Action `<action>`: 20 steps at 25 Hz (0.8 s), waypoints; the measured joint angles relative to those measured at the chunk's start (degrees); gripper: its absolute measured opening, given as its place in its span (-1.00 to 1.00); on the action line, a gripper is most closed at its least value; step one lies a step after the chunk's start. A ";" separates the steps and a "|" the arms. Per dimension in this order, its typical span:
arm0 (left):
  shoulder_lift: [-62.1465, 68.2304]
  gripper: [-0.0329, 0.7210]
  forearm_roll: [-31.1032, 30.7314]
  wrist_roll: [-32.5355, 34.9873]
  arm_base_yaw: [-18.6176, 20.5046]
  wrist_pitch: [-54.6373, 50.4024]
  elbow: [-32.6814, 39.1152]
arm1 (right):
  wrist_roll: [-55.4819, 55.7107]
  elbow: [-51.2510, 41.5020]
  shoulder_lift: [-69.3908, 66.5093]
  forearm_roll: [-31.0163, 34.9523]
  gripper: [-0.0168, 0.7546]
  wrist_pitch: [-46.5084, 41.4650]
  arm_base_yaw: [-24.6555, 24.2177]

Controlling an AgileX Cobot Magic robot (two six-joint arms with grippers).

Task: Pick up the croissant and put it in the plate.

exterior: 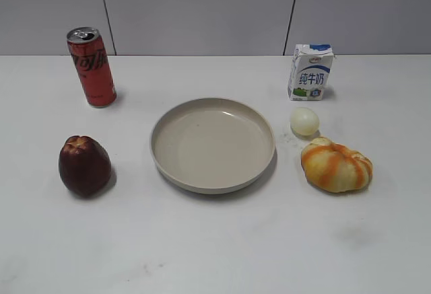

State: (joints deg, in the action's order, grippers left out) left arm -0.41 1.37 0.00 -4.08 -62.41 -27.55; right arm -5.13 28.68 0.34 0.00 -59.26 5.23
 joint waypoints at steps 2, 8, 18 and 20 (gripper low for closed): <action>0.00 -0.29 0.00 0.00 0.00 0.00 0.00 | 0.00 0.00 0.00 0.00 0.57 0.00 0.00; 0.00 -0.29 0.00 0.00 0.00 0.00 0.00 | 0.07 0.00 0.00 0.00 0.57 0.00 0.00; 0.00 -0.29 0.00 0.00 0.00 0.00 0.00 | 0.07 1.64 -15.48 0.00 0.57 4.83 0.00; 0.00 -0.29 0.00 0.00 0.00 0.00 0.00 | 0.07 2.64 -21.79 0.00 0.57 7.50 0.00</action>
State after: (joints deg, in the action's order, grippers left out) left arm -0.41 1.37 0.00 -4.08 -62.41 -27.55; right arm -5.06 31.33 -21.46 0.00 -51.76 5.23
